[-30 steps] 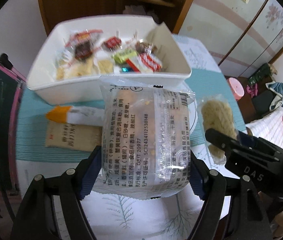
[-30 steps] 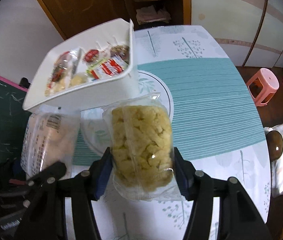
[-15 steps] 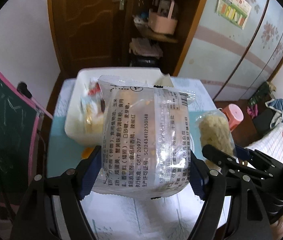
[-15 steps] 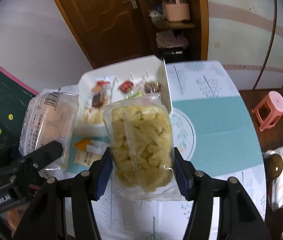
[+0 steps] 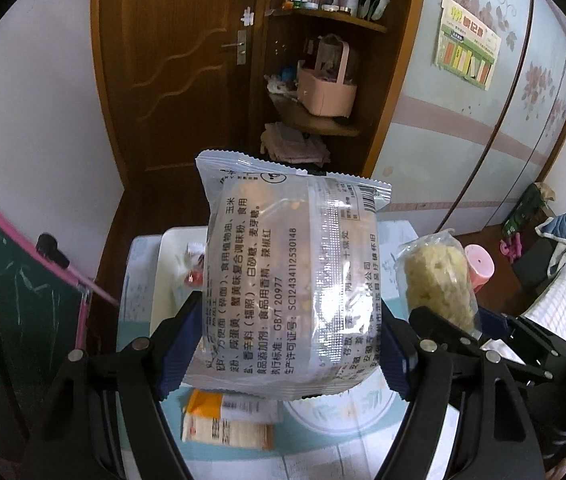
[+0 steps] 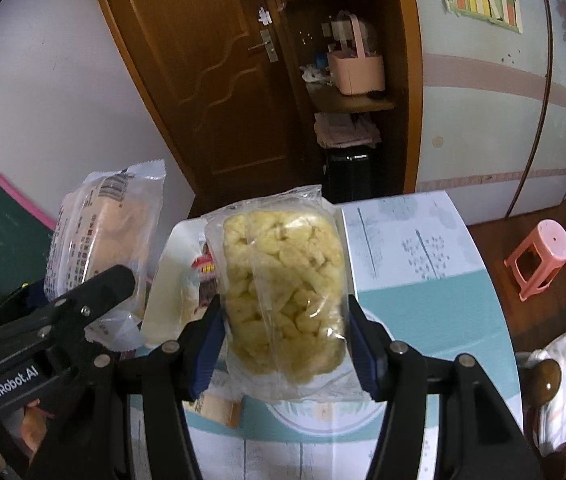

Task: Organize snacks
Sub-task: 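Lift both bags over the white tray and open both tools, then move both tools back toward the wafer stick and cracker pack, then grasp the orange-white wafer stick with the right tool while the left tool grasps the beige cracker pack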

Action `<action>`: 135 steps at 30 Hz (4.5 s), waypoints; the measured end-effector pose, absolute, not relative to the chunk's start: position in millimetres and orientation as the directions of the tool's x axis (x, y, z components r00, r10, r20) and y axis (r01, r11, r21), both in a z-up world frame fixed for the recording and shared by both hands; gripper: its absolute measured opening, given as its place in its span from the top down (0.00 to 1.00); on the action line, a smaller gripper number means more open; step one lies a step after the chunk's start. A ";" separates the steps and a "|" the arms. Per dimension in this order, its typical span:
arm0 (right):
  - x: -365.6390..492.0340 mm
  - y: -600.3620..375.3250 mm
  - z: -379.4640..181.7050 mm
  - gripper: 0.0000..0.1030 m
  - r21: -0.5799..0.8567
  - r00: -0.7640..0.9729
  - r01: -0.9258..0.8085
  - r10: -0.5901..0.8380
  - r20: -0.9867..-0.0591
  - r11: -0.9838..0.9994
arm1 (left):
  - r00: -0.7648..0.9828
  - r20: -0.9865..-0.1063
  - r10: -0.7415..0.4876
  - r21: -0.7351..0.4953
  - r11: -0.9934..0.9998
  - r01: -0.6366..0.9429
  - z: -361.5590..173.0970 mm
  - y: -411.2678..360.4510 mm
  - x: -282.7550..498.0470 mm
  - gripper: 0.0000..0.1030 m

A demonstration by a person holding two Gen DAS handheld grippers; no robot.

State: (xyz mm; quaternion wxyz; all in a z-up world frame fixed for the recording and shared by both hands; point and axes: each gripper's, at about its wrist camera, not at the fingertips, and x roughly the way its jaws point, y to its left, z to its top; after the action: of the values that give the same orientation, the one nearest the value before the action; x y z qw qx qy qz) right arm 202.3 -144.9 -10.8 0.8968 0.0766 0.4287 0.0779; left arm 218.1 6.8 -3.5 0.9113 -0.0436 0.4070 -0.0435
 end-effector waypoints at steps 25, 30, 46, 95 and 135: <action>272.5 -139.8 -43.1 0.44 0.175 0.594 0.029 0.123 -0.795 0.984 | 0.622 -0.772 -0.127 -0.078 0.991 0.106 -39.9 -8.0 308.3 0.25; 280.3 -136.1 -53.6 0.44 0.165 0.570 0.041 0.112 -0.814 0.985 | 0.610 -0.783 -0.123 -0.063 0.991 0.118 -49.9 -6.9 314.4 0.24; 290.4 -126.6 -78.8 0.35 0.149 0.538 0.025 0.113 -0.836 0.989 | 0.587 -0.802 -0.106 -0.058 0.993 0.100 -64.1 1.2 319.5 0.01; 151.1 -86.7 -37.9 0.35 0.082 0.563 -0.288 0.238 -0.791 0.954 | 0.670 -0.742 0.030 -0.052 0.993 -0.102 -26.1 48.9 126.1 0.01; 204.4 14.4 -226.1 0.72 0.052 0.249 -0.670 0.291 -0.924 0.740 | 0.246 -0.969 -0.019 -0.097 0.947 -0.308 -254.8 135.8 157.6 0.01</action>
State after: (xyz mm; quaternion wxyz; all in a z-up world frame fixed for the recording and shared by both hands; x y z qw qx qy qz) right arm 204.4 14.4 -226.1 0.7693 -0.1800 0.5274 0.3123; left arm 157.6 135.8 -254.8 0.7777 -0.1345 0.6070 0.0927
